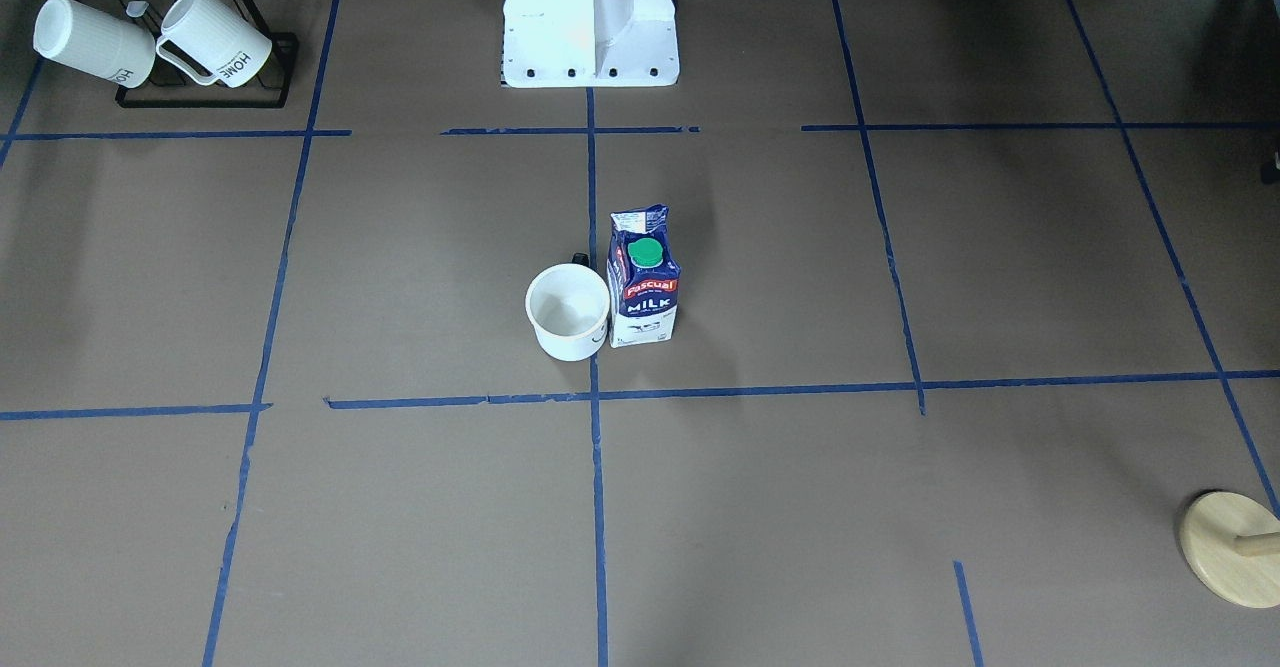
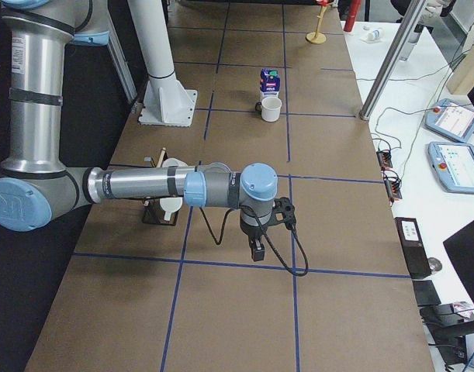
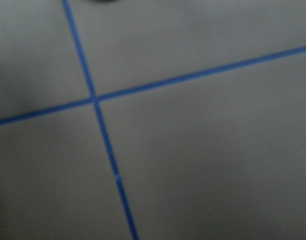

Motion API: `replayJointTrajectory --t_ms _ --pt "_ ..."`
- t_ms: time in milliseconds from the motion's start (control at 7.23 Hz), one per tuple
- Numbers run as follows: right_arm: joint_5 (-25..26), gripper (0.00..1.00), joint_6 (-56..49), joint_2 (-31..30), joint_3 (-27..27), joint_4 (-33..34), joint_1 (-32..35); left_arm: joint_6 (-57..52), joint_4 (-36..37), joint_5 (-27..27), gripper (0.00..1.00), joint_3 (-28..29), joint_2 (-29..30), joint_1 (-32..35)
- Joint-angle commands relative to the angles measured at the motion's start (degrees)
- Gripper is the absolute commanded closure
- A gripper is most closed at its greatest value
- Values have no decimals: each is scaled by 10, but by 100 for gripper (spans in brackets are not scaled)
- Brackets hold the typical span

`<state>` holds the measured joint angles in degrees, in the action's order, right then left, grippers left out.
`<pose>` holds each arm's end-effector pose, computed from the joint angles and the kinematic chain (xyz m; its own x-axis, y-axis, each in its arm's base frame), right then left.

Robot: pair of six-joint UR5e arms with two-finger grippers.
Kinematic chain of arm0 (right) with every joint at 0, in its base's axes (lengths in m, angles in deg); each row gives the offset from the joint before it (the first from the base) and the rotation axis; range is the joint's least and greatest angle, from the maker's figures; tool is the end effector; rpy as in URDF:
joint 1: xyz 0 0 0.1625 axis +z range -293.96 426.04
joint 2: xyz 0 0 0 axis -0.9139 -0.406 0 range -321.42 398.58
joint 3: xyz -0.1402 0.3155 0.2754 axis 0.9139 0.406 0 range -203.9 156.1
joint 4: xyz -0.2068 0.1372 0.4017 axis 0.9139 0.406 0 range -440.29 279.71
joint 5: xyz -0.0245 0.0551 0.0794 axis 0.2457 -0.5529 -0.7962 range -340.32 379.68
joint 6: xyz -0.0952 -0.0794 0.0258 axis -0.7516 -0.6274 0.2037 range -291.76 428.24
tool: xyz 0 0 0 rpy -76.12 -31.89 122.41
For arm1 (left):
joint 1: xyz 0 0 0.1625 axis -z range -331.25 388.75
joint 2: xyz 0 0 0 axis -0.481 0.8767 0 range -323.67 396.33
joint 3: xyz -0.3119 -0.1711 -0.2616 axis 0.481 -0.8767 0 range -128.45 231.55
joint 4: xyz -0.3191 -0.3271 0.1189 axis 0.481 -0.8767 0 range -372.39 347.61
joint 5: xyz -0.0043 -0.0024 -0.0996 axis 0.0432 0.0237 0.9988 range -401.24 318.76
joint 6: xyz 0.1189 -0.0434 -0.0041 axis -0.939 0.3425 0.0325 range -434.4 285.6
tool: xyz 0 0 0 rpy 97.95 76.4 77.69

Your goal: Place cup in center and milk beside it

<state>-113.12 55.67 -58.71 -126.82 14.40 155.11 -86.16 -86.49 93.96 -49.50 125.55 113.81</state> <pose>0.0392 -0.4967 0.6474 0.7123 -0.2402 0.6595 0.1756 0.9707 0.1638 0.0024 -0.5320 0.6219 0.6756 0.1935 -0.7114 -0.2282 0.9724 0.0478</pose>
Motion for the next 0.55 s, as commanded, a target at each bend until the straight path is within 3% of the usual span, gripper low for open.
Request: replayJointTrajectory --t_ms 0,415 --pt "0 0 0 0 0 0 1 -6 -45 -1 0 4 -59 12" --pt "0 0 0 0 0 0 1 -1 -50 2 0 -7 -77 28"
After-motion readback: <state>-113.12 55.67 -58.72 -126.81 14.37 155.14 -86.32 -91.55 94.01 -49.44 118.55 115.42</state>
